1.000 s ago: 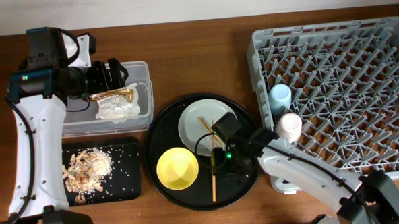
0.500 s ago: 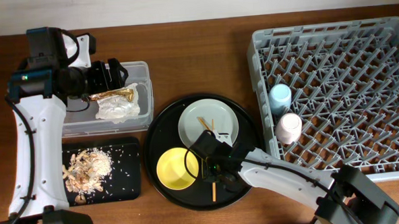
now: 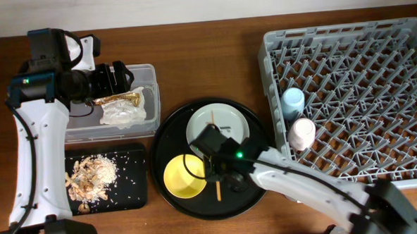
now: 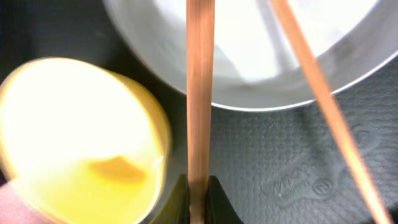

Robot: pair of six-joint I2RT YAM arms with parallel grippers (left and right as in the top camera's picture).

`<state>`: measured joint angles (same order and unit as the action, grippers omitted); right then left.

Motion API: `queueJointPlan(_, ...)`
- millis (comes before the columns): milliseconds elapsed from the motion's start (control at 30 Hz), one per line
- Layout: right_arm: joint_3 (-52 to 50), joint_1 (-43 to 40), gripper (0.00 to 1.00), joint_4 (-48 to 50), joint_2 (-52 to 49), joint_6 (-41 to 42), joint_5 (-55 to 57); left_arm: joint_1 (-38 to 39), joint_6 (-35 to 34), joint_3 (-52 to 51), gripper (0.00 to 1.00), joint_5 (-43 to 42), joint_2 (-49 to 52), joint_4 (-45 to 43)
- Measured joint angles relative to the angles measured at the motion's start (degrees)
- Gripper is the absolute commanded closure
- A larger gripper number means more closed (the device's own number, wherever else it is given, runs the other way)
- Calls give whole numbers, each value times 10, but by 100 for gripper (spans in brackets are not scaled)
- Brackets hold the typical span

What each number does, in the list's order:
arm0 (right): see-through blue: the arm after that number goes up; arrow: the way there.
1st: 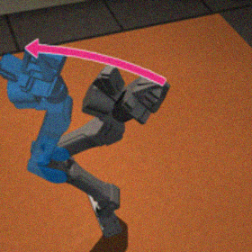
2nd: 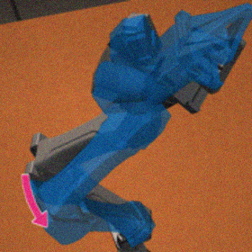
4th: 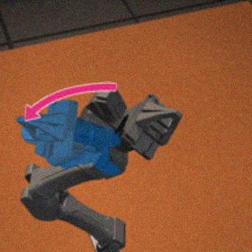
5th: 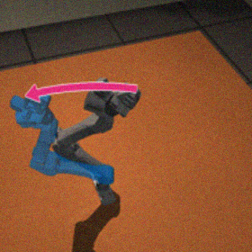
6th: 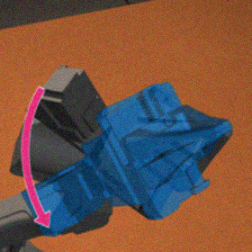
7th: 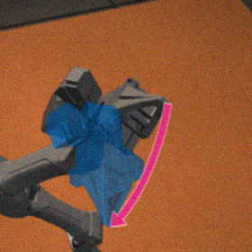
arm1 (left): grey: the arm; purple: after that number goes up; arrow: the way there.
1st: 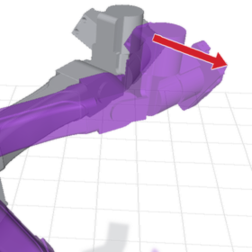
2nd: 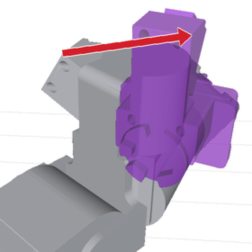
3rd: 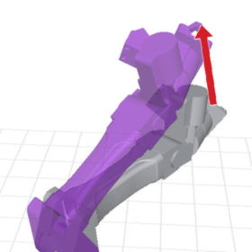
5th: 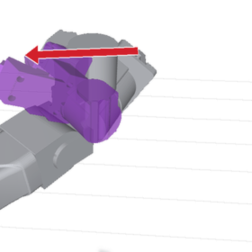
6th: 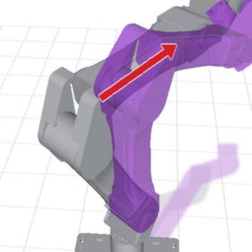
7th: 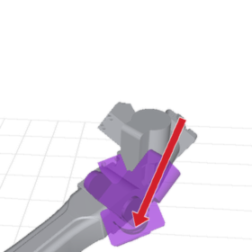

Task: Sort waste into correct bins and load items into the dishwasher rack
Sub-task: 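Grasp one chopstick with the right gripper and stand it in the rack, then grasp the second chopstick with the right gripper and place it in the rack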

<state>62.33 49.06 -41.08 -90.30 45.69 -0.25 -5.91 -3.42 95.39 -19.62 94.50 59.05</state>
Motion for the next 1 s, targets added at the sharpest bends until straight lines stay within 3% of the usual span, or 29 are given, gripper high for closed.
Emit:
queueJointPlan(100, 86, -97, 96, -154, 73, -163, 93, 0, 0, 0, 1, 0, 0, 0)
queueJointPlan(167, 93, -210, 96, -179, 90, -291, 161, 0, 0, 0, 1, 0, 0, 0)
queueJointPlan(300, 93, -418, 96, -129, 75, -443, 191, 0, 0, 0, 1, 2, 0, 0)
queueJointPlan(433, 95, -553, 96, -61, -1, -537, 103, 0, 0, 0, 1, 2, 0, 0)
queueJointPlan(567, 95, -582, 96, -38, -37, -563, 37, 0, 0, 0, 1, 2, 0, 0)
queueJointPlan(600, 95, -582, 91, -37, -37, -567, 21, 0, 0, 0, 1, 2, 0, 0)
queueJointPlan(633, 95, -582, 82, -37, -37, -570, 7, 0, 0, 0, 1, 2, 0, 0)
queueJointPlan(667, 95, -582, 67, -36, -37, -574, 3, 0, 0, 0, 1, 2, 0, 0)
queueJointPlan(700, 95, -582, 45, -36, -37, -576, 0, 0, 0, 0, 1, 2, 0, 0)
queueJointPlan(867, 99, -582, 45, -58, -37, -577, -14, 0, 0, 0, 1, 2, 0, 0)
queueJointPlan(1000, 223, -566, 46, -261, -28, -555, -229, 0, 0, 0, 1, 2, 0, 0)
